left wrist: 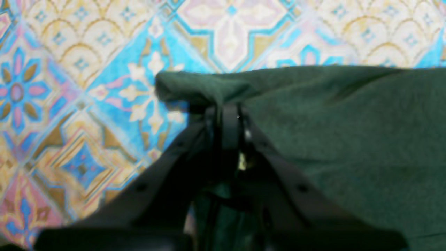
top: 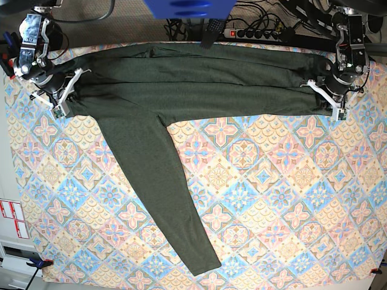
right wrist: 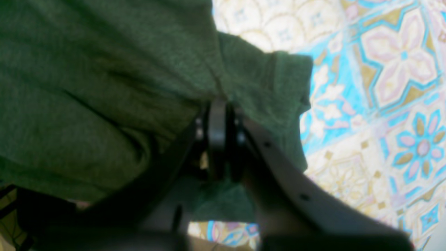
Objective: Fold the T-shirt properly
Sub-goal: 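Move the right gripper to the sleeve's shoulder seam and grasp it, then fold the sleeve with the right gripper back across the shirt body, then move the left gripper down to the hanging sleeve's cuff, then grasp the sleeve cuff with the left gripper and lift it toward the hem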
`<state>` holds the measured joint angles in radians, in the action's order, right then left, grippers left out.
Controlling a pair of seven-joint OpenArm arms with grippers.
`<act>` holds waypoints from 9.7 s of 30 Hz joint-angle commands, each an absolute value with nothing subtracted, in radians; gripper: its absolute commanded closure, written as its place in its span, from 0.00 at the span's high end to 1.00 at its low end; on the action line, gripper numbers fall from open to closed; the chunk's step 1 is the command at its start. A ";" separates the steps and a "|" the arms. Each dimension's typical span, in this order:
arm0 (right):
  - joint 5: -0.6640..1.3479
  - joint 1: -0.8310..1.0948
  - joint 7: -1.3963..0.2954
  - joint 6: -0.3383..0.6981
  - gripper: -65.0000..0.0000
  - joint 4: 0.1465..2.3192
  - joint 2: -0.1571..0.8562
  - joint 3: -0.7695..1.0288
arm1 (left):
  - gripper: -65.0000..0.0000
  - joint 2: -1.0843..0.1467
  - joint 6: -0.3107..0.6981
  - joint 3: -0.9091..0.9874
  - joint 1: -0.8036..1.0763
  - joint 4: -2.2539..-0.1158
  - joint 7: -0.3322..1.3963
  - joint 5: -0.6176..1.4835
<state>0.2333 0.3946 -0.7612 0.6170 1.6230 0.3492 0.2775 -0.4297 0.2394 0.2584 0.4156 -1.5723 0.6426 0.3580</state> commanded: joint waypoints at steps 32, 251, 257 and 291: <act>0.236 -0.105 -0.829 0.610 0.27 1.449 0.255 0.079 | 0.43 -0.318 0.236 0.406 0.423 -1.774 0.628 0.369; 0.024 0.435 -0.782 0.613 0.30 1.933 0.232 -0.088 | 0.60 0.154 0.177 -0.254 -0.418 -0.691 0.578 0.449; 0.024 0.437 -0.780 0.613 0.30 1.933 0.232 -0.088 | 0.59 0.157 0.177 -0.285 -0.429 -0.627 0.541 0.450; 0.025 0.435 -0.782 0.613 0.30 1.946 0.232 -0.088 | 0.00 -0.028 0.085 -0.280 -0.128 -1.270 0.619 0.449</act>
